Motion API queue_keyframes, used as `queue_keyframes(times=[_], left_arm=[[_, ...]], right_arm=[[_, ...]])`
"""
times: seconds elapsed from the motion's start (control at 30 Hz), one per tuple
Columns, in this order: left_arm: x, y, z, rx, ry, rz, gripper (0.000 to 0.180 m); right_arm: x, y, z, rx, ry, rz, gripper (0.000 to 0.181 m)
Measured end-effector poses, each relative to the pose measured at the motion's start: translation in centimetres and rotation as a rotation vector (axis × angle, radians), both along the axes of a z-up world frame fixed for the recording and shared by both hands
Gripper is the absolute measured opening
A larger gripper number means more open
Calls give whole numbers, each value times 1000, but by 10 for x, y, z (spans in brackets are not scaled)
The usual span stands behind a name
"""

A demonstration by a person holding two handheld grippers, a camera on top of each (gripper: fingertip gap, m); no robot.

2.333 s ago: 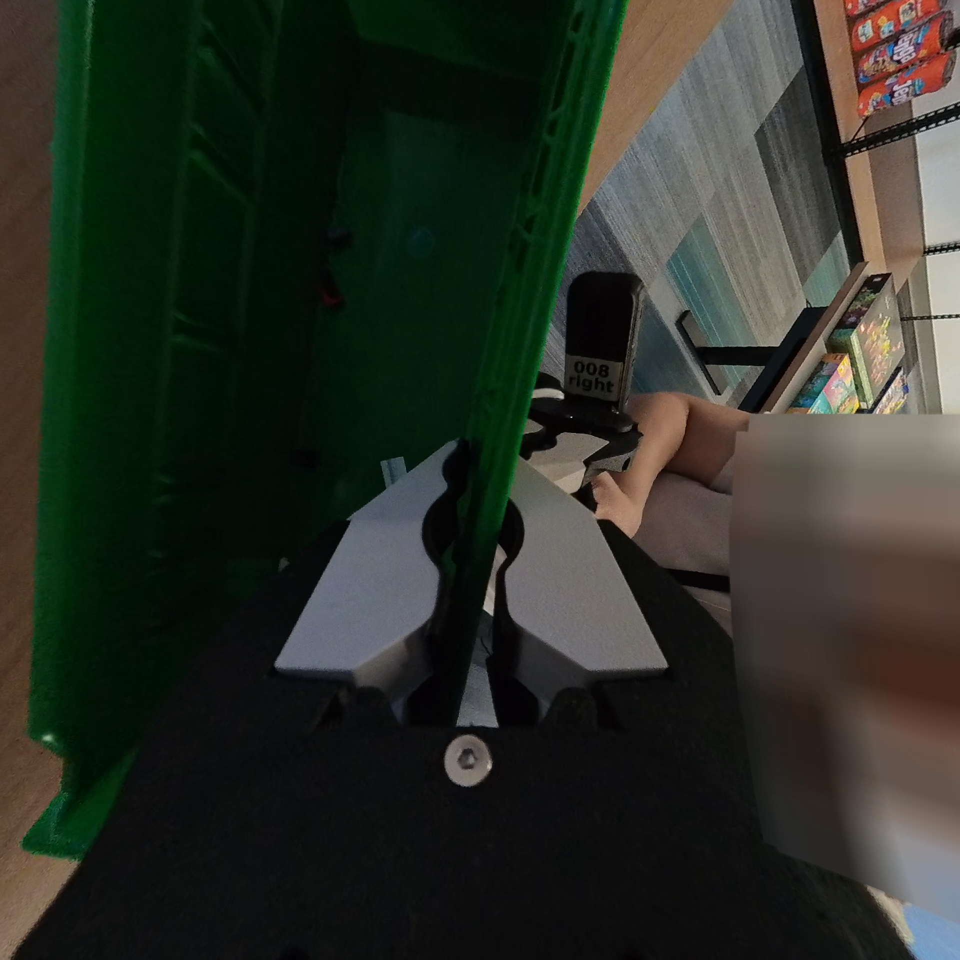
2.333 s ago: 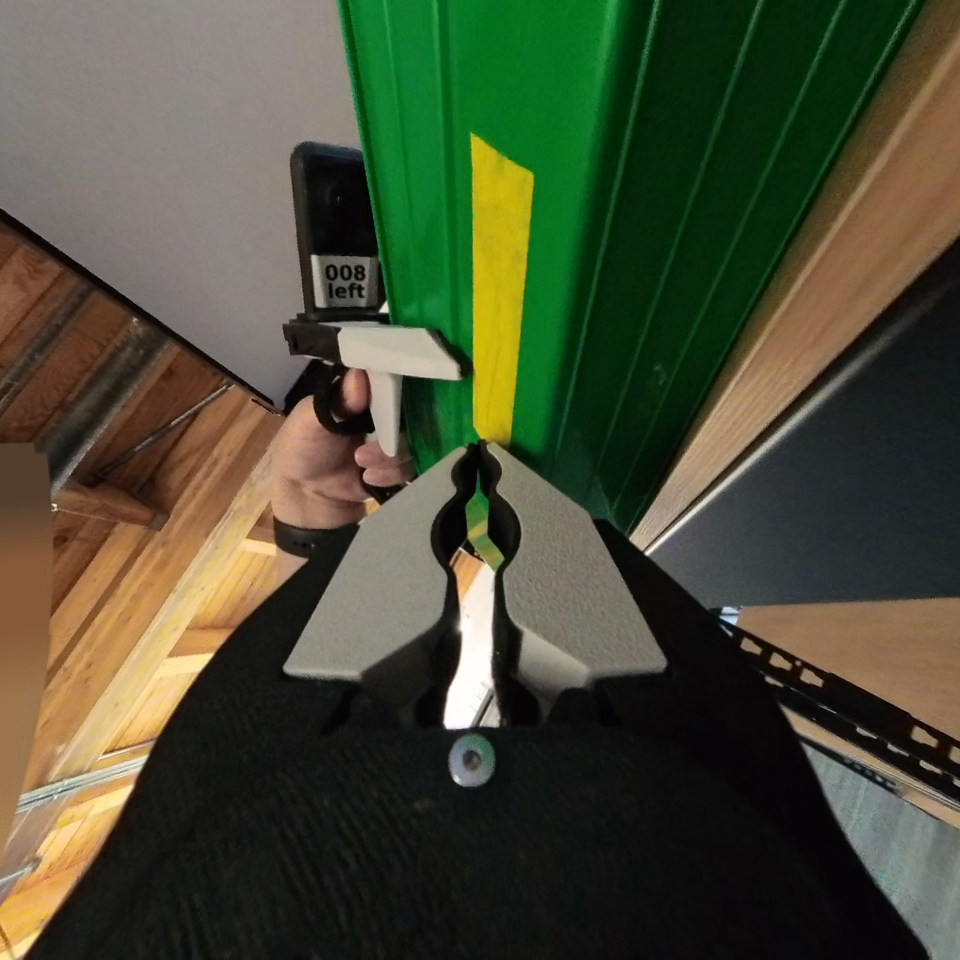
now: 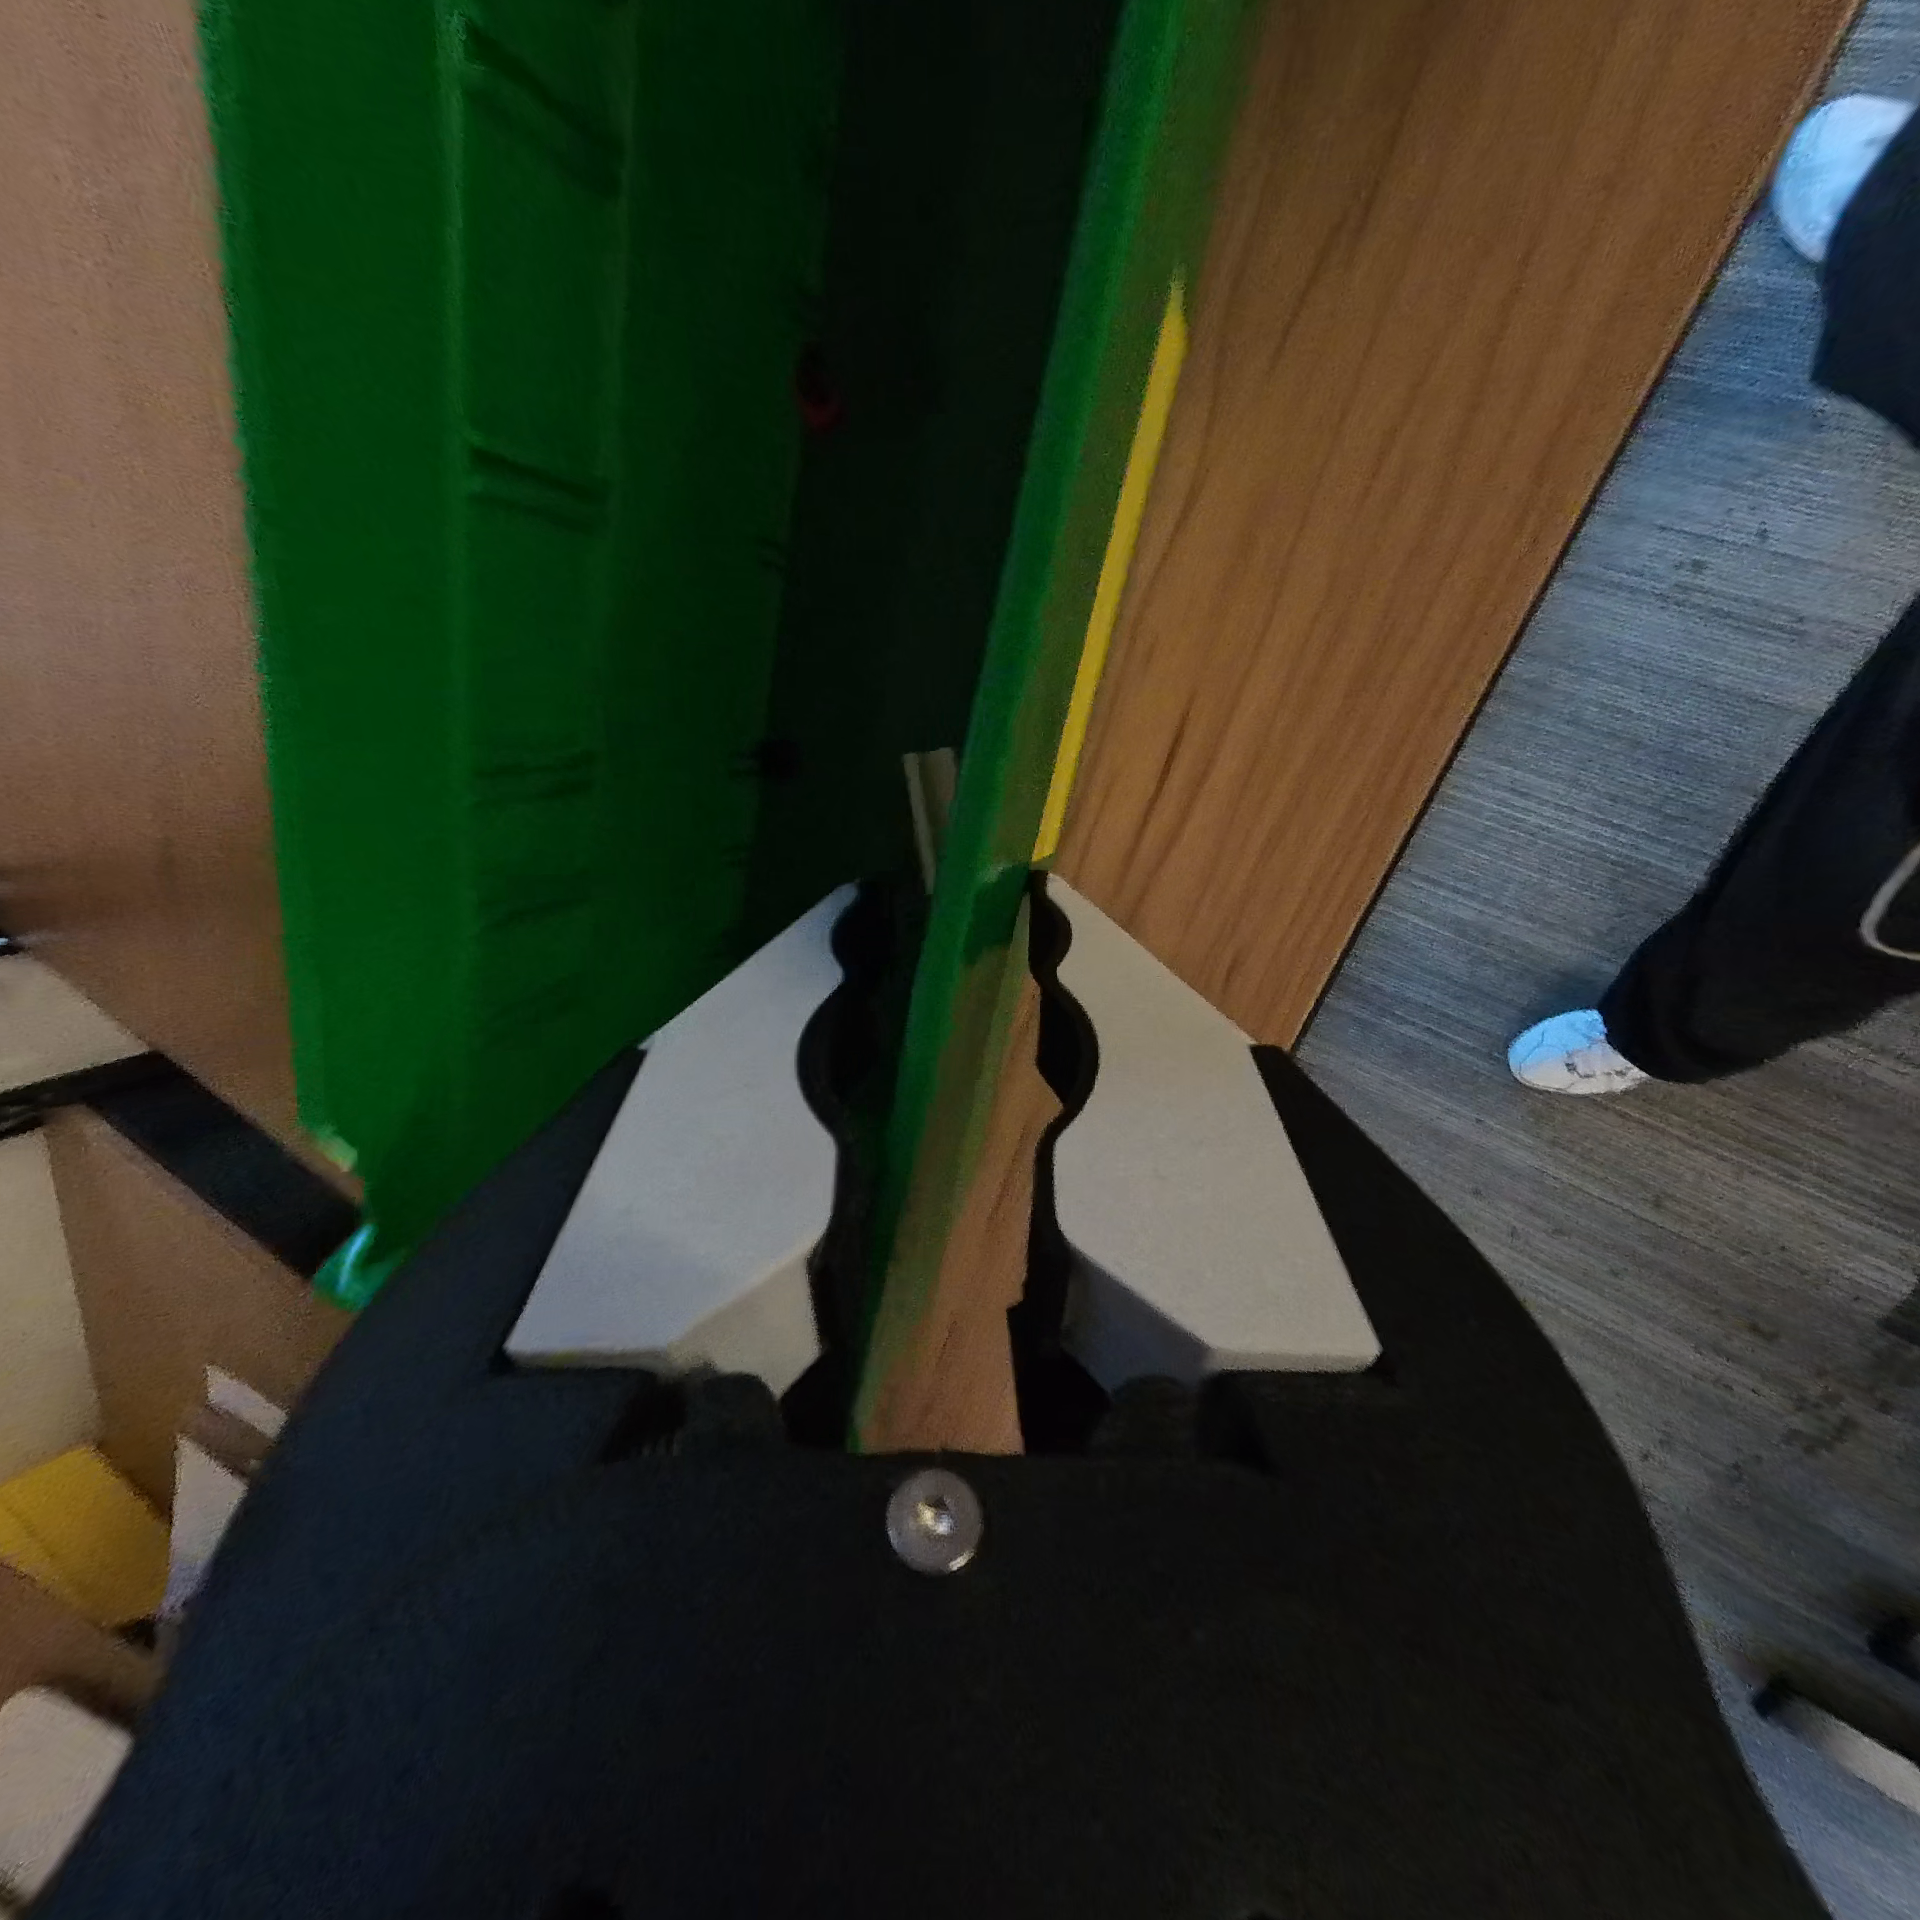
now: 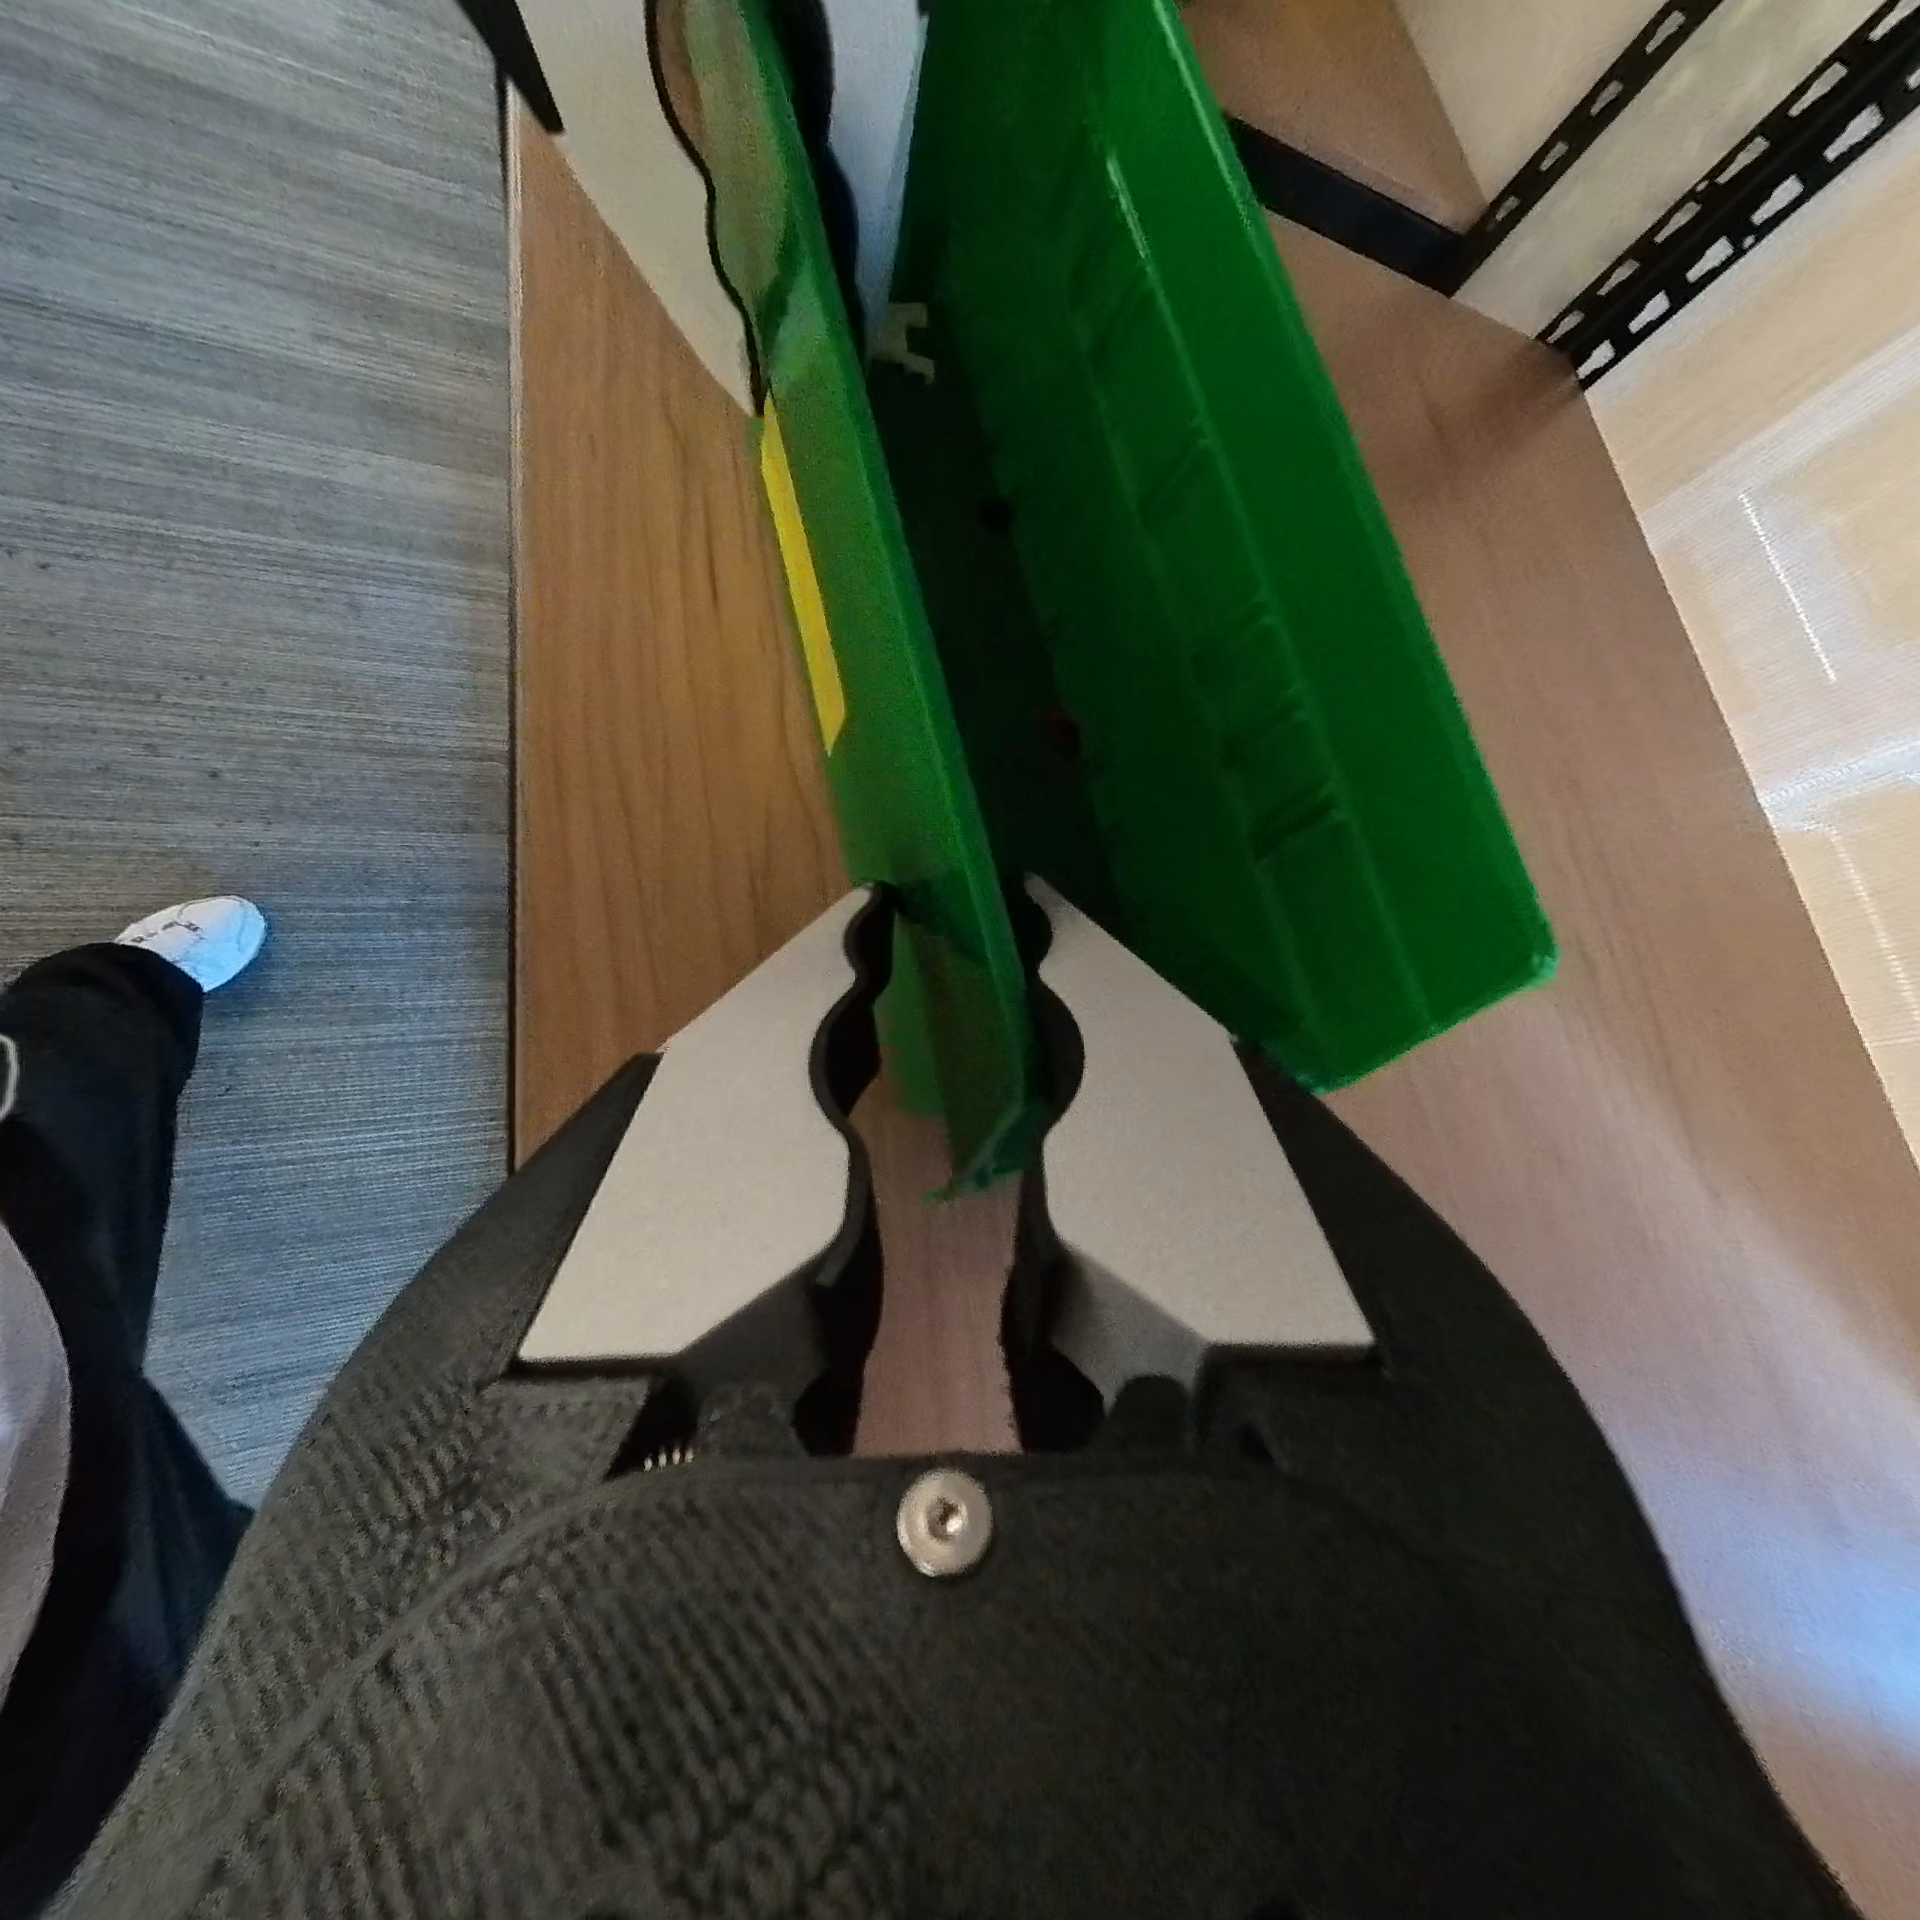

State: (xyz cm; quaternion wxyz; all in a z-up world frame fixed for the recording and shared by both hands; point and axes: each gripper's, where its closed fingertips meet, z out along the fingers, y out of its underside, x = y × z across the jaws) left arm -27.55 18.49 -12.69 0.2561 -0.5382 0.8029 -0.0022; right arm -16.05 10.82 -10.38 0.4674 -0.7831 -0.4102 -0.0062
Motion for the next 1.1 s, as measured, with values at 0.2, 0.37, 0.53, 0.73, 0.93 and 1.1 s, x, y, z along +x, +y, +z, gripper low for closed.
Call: queue_keyframes(times=[0.2, 0.37, 0.53, 0.73, 0.93, 1.1], left_arm=[[-2, 6, 75, 35, -454, 41, 46], [-51, -8, 122, -124, -819, 31, 40], [-122, -56, 106, -453, -935, -43, 37], [-200, -104, 22, -611, -1058, 78, 34], [-256, -157, -120, -786, -1235, 554, 23], [-281, -212, -132, -776, -1264, 763, 14]], right_arm=[[-22, -5, 1, -140, 200, 77, 6], [-10, 14, -1, -78, 116, -14, 13], [0, 11, 1, -183, 202, -37, 9], [-8, 15, 34, -65, 13, -124, 59], [-18, 17, 8, -133, -290, 11, 50], [-30, 31, -8, -325, -290, 106, 11]])
